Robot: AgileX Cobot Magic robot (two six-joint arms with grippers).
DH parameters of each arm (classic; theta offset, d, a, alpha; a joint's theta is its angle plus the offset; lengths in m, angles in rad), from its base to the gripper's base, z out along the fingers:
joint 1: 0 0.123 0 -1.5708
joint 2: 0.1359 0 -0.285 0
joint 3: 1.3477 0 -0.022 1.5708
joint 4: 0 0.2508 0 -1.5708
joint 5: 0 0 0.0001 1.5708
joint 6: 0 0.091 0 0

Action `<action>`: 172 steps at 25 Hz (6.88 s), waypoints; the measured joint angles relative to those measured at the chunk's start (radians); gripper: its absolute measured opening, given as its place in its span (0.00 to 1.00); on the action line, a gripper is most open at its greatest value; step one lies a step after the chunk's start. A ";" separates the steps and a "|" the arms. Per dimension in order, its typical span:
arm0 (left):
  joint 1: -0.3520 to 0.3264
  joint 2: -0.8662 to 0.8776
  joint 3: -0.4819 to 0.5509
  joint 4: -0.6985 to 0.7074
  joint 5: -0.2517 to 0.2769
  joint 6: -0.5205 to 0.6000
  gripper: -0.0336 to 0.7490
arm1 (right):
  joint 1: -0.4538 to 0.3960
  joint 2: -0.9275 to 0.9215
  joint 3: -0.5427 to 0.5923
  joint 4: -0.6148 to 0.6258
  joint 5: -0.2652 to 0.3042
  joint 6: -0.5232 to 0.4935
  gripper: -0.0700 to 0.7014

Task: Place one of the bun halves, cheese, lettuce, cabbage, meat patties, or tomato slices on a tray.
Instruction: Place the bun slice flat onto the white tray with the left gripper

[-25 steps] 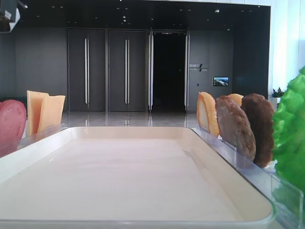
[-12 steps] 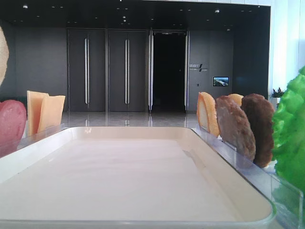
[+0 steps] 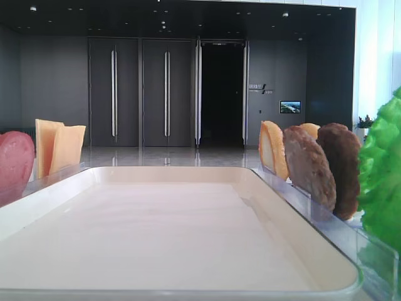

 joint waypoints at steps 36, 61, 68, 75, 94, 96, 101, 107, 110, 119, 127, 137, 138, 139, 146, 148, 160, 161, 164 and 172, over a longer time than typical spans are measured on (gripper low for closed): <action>0.123 0.084 -0.001 -0.715 -0.165 0.601 0.19 | 0.000 0.000 0.000 0.000 0.000 0.000 0.78; 0.123 0.226 0.044 -0.901 -0.255 0.849 0.19 | 0.000 0.000 0.000 0.000 0.000 0.000 0.78; 0.123 0.342 0.044 -1.089 -0.298 0.990 0.19 | 0.000 0.000 0.000 0.000 0.000 0.000 0.78; 0.088 0.410 0.044 -1.109 -0.333 1.023 0.19 | 0.000 0.000 0.000 0.000 0.000 0.000 0.78; 0.067 0.421 0.044 -0.952 -0.275 0.911 0.19 | 0.000 0.000 0.000 0.000 0.000 0.000 0.78; 0.067 0.421 0.044 -0.951 -0.284 0.907 0.19 | 0.000 0.000 0.000 0.000 0.000 0.000 0.78; 0.067 0.421 0.044 -0.969 -0.323 0.914 0.19 | 0.000 0.000 0.000 0.000 0.000 0.000 0.78; 0.067 0.421 0.044 -0.974 -0.323 0.922 0.19 | 0.000 0.000 0.000 0.000 0.000 0.000 0.78; 0.067 0.421 0.044 -0.975 -0.331 0.922 0.19 | 0.000 0.000 0.000 0.000 0.000 0.000 0.78; 0.067 0.422 0.045 -0.991 -0.346 0.922 0.19 | 0.000 0.000 0.000 0.000 0.000 0.000 0.78; 0.067 0.422 0.128 -1.089 -0.378 1.021 0.19 | 0.000 0.000 0.000 0.000 0.000 0.000 0.78; 0.067 0.422 0.137 -1.106 -0.401 1.032 0.19 | 0.000 0.000 0.000 0.000 0.000 0.000 0.78; 0.067 0.422 0.137 -1.085 -0.401 1.017 0.19 | 0.000 0.000 0.000 0.000 0.000 0.000 0.78; 0.067 0.422 0.137 -1.067 -0.401 1.003 0.19 | 0.000 0.000 0.000 0.000 0.000 0.000 0.78; 0.067 0.422 0.137 -1.049 -0.417 0.982 0.19 | 0.000 0.000 0.000 0.000 0.000 0.000 0.78; 0.067 0.422 0.137 -1.049 -0.419 0.982 0.19 | 0.000 0.000 0.000 0.000 0.000 0.000 0.78; 0.067 0.422 0.137 -1.049 -0.418 0.961 0.19 | 0.000 0.000 0.000 0.000 0.000 0.000 0.78; 0.067 0.422 0.137 -1.049 -0.416 0.960 0.19 | 0.000 0.000 0.000 0.000 0.000 0.000 0.78; 0.067 0.422 0.137 -1.049 -0.407 0.955 0.19 | 0.000 0.000 0.000 0.000 0.000 0.000 0.78; 0.067 0.422 0.137 -1.033 -0.404 0.927 0.34 | 0.000 0.000 0.000 0.000 0.000 0.000 0.78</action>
